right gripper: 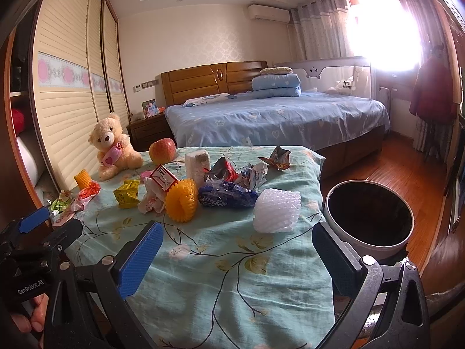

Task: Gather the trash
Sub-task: 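Move both grippers toward the foam nets on the bed, then grasp the white foam net with the right gripper while the left grasps the orange foam net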

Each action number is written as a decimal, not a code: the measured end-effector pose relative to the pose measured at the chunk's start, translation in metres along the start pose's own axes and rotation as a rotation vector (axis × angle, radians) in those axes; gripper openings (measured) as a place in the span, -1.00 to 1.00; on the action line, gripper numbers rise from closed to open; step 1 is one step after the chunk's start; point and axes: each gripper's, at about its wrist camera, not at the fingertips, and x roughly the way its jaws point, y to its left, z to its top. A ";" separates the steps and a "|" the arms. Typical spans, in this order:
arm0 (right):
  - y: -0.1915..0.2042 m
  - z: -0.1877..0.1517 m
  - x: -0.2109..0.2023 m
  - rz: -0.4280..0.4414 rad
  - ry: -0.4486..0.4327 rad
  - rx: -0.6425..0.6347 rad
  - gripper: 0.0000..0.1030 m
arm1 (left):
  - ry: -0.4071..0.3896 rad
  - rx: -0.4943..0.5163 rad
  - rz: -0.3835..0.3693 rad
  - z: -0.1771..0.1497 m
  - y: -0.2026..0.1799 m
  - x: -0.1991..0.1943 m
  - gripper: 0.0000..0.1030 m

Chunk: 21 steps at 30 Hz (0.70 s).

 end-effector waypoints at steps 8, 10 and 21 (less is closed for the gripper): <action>-0.002 -0.002 0.003 0.008 0.015 0.015 1.00 | 0.018 0.004 -0.010 -0.003 -0.002 0.006 1.00; -0.005 -0.003 0.007 0.009 0.027 0.017 1.00 | 0.029 0.005 -0.013 -0.004 -0.002 0.011 1.00; -0.037 -0.002 0.038 -0.006 0.090 0.060 0.98 | 0.133 0.019 -0.041 -0.004 -0.008 0.067 0.93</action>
